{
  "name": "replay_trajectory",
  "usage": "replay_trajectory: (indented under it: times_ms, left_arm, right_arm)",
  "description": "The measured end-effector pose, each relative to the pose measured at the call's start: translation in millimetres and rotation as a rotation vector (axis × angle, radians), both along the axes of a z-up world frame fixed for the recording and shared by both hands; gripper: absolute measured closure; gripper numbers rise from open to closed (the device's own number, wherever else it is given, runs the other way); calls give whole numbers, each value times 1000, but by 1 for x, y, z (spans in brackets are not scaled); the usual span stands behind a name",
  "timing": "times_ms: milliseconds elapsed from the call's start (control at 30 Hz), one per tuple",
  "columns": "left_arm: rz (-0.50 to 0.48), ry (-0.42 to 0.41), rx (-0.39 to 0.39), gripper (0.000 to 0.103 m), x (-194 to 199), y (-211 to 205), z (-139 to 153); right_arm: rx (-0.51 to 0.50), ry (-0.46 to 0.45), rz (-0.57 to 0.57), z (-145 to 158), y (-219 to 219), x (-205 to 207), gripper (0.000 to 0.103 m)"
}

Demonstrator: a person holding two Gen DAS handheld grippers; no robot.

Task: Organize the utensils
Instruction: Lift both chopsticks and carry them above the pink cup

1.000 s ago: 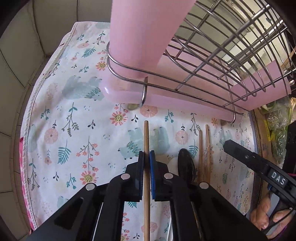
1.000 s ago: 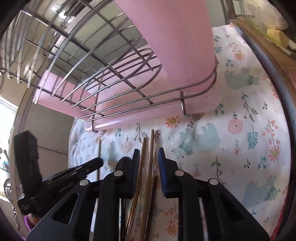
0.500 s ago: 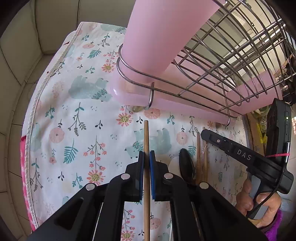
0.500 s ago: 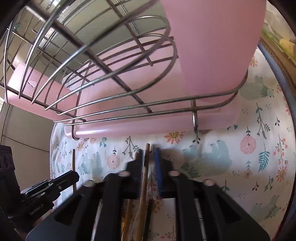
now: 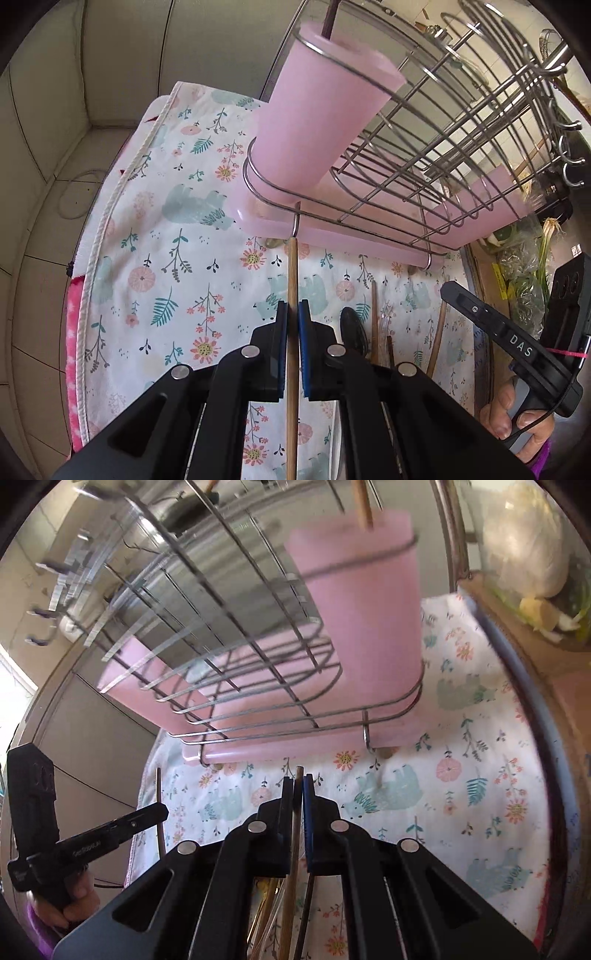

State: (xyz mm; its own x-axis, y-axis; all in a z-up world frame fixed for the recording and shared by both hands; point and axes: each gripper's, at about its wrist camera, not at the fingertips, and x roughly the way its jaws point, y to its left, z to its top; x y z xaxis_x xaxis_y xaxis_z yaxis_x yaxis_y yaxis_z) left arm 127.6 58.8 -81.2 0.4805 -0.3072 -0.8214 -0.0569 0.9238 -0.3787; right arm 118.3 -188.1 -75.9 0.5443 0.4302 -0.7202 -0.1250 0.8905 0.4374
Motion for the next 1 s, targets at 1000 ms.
replay_trajectory:
  times_ms: [1000]
  left_arm:
    - [44, -506, 26, 98, -86, -11, 162]
  right_arm:
    - [2, -460, -35, 145, -48, -92, 98]
